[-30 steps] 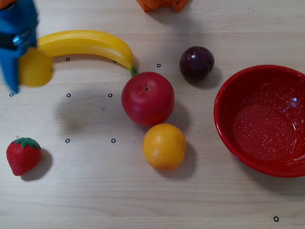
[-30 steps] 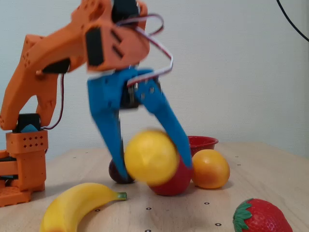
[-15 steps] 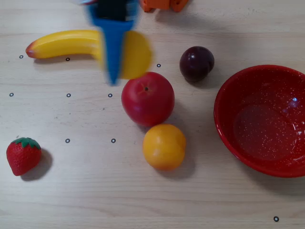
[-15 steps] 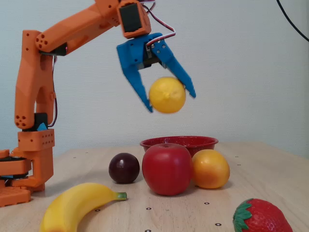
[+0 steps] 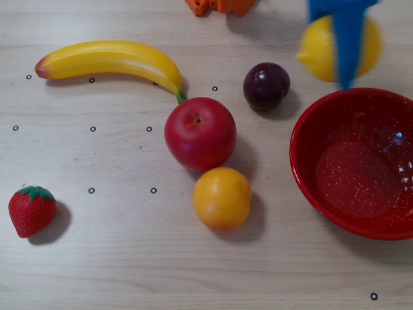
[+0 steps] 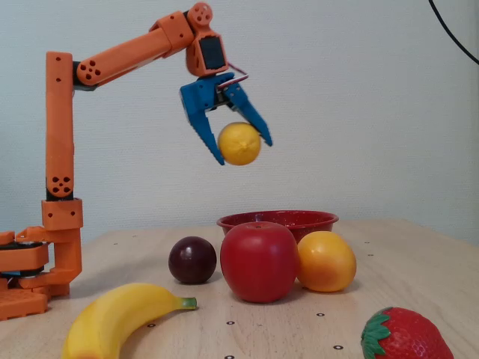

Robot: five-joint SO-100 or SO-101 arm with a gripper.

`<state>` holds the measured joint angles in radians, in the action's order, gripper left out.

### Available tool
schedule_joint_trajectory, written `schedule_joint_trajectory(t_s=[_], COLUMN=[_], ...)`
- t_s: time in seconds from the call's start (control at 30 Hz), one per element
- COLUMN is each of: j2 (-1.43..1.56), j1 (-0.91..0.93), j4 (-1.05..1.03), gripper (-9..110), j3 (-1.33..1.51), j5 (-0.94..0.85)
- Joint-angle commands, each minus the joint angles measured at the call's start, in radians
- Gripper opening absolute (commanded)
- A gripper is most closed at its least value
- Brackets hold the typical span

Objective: Put the lemon in the red bowl.

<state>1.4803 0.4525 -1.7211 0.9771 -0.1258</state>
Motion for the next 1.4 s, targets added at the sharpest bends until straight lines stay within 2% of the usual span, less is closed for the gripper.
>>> schedule_joint_trajectory(t_s=[0.0, 0.2, 0.57, 0.7, 0.93, 1.07, 1.17, 1.37], j2=[0.133, 0.147, 0.135, 0.114, 0.064, 0.054, 0.058, 0.107], j1=[0.058, 0.120, 0.115, 0.109, 0.091, 0.075, 0.063, 0.021], j4=[0.097, 0.380, 0.891, 1.002, 1.008, 0.954, 0.946, 0.908], gripper=[0, 0, 1, 10, 39, 44, 41, 14], j3=[0.025, 0.219, 0.581, 0.658, 0.660, 0.629, 0.621, 0.552], j5=[-0.023, 0.029, 0.158, 0.195, 0.181, 0.169, 0.161, 0.158])
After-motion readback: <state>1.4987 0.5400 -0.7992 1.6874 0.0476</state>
